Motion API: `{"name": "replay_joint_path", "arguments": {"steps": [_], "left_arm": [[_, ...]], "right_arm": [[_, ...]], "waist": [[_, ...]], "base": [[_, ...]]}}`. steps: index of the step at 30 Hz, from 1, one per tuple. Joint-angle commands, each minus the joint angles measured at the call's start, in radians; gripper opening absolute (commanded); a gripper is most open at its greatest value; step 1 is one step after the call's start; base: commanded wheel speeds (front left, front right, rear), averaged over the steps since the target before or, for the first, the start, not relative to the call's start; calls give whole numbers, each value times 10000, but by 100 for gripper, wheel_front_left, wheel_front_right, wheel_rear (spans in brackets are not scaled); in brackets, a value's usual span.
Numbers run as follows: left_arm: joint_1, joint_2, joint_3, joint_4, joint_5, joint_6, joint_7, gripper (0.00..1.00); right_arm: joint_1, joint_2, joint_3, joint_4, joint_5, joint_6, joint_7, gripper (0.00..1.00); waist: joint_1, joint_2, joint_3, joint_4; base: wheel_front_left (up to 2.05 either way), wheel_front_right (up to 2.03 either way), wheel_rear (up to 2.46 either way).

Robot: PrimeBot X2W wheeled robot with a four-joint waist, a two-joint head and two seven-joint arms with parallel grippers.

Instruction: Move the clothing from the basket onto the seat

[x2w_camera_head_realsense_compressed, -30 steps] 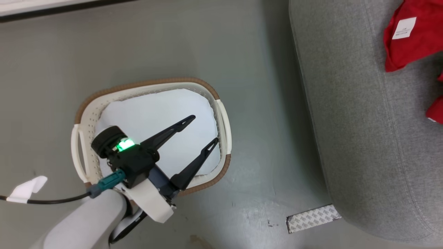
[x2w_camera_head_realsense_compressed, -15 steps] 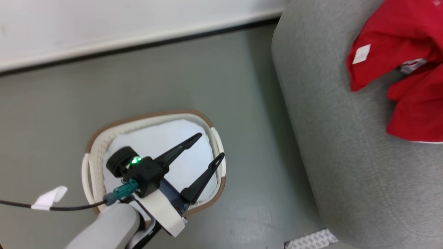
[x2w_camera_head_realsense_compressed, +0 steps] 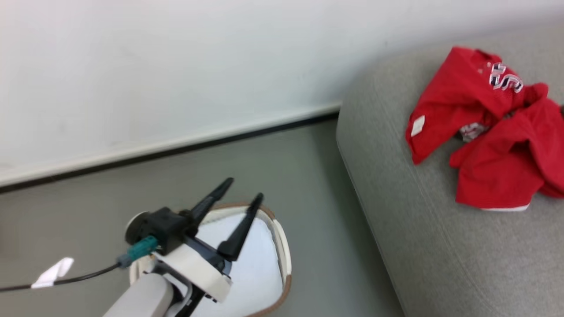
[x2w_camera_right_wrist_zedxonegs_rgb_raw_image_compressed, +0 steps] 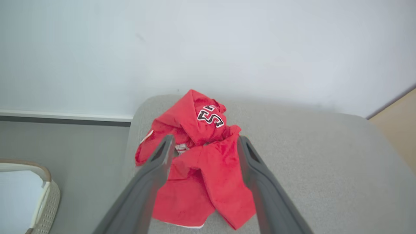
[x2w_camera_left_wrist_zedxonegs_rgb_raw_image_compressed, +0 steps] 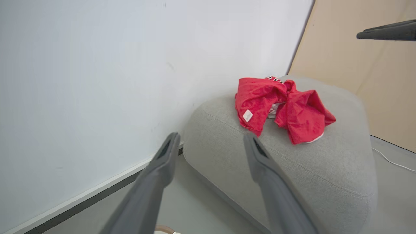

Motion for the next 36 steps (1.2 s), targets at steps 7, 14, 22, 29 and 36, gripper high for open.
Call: {"name": "replay_joint_path", "arguments": {"steps": [7,14,22,29,36], "left_arm": [[925,-289,1716,321,-4,380,-2,100],[1798,-533,3685,555,2,578,-2,100],[2683,-949,5534,533,559,546,-2,100],[3358,-1731,6429,563,1425,236,-2,100],[3617,-2383,6850,910,2364,48,0,100]], "right_arm": [[702,526,138,-81,438,-25,-2343,100],[1343,1379,165,548,325,-25,-4759,100],[2354,2585,336,1345,-124,-25,-7199,100],[3471,3584,733,2498,-585,-25,-8953,100],[4011,4202,1206,3156,-1370,-26,-9279,100]], "waist": [[3,0,-1349,964],[3,0,-1769,1507],[3,0,-1929,1754],[3,0,-2086,1949],[3,0,-2102,1959]], "base": [[0,0,0],[0,0,0],[0,0,0],[0,0,0],[0,0,0]]}}
